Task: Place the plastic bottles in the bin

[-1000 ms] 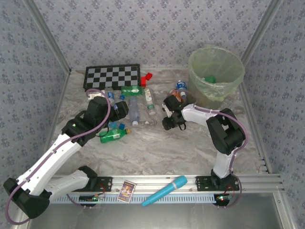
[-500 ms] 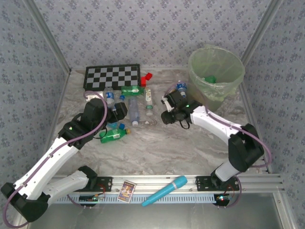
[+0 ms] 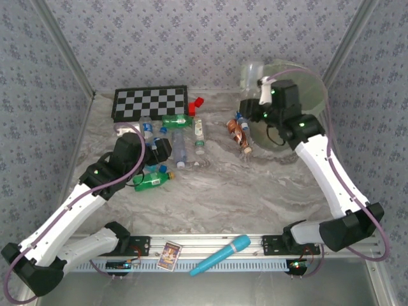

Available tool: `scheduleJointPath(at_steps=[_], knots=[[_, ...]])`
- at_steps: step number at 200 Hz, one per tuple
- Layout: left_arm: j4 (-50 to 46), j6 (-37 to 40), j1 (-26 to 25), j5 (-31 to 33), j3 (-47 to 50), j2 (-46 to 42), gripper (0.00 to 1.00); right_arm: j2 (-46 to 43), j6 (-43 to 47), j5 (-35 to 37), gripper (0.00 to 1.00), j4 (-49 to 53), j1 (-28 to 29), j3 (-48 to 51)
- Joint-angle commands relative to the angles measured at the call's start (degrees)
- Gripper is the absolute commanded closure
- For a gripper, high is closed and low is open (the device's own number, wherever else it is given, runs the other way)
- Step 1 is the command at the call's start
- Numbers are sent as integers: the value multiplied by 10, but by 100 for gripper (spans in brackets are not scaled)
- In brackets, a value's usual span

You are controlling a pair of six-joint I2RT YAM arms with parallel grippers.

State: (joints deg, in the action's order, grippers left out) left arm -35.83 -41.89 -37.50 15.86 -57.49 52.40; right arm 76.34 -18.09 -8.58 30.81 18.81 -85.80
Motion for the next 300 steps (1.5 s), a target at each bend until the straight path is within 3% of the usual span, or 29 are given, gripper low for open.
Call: scheduleJointPath(at_steps=[1,48,107,176,207,226,253,300], knots=[[14,3,-8,-3,-28,13,0,1,-74,-74,62,-18,-50,-35],[5,20,-32,8,-60,39,0,27,-220,-139,61,-80,-140,-34],[2,2,-45,25,-35,3,0,83,-401,-177,60,-140,-179,-40],[-7,-7,-48,37,-7,-38,0,63,-514,-76,61,-167,-187,11],[-13,-11,-48,47,1,-58,0,85,-545,-92,60,-184,-196,6],[-14,-11,-49,55,3,-68,0,98,-543,-95,51,-176,-196,-7],[-16,-11,-49,59,3,-73,0,103,-532,-96,18,-168,-195,-22],[-18,-3,-49,59,-11,-59,0,103,-482,-109,8,-148,-193,-51]])
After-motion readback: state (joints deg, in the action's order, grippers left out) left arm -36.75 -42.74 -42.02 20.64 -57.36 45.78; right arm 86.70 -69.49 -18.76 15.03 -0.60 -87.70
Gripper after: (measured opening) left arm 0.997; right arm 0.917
